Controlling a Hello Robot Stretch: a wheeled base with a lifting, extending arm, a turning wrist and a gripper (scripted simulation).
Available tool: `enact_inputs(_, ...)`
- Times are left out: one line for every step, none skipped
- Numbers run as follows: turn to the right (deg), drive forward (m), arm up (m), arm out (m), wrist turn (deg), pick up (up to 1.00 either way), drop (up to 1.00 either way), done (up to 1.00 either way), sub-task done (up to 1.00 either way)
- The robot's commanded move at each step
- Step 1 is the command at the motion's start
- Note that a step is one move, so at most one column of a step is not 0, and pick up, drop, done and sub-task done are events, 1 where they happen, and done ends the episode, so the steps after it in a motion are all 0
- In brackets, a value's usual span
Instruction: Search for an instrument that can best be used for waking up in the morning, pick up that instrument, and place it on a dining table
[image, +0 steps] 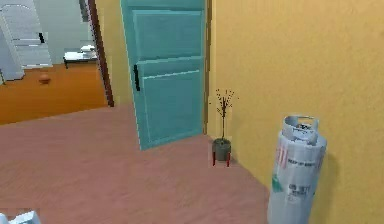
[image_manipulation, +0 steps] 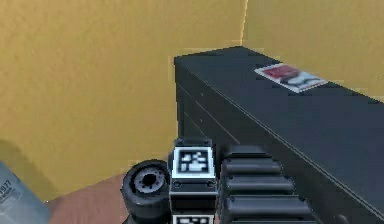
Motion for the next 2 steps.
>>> enact_inputs(-21.0, 0.0, 0.0, 0.0, 0.0, 0.0, 0.0, 0.0, 0.0)
enact_inputs(0.0, 1.0, 0.0, 0.0, 0.0, 0.0, 0.0, 0.0, 0.0)
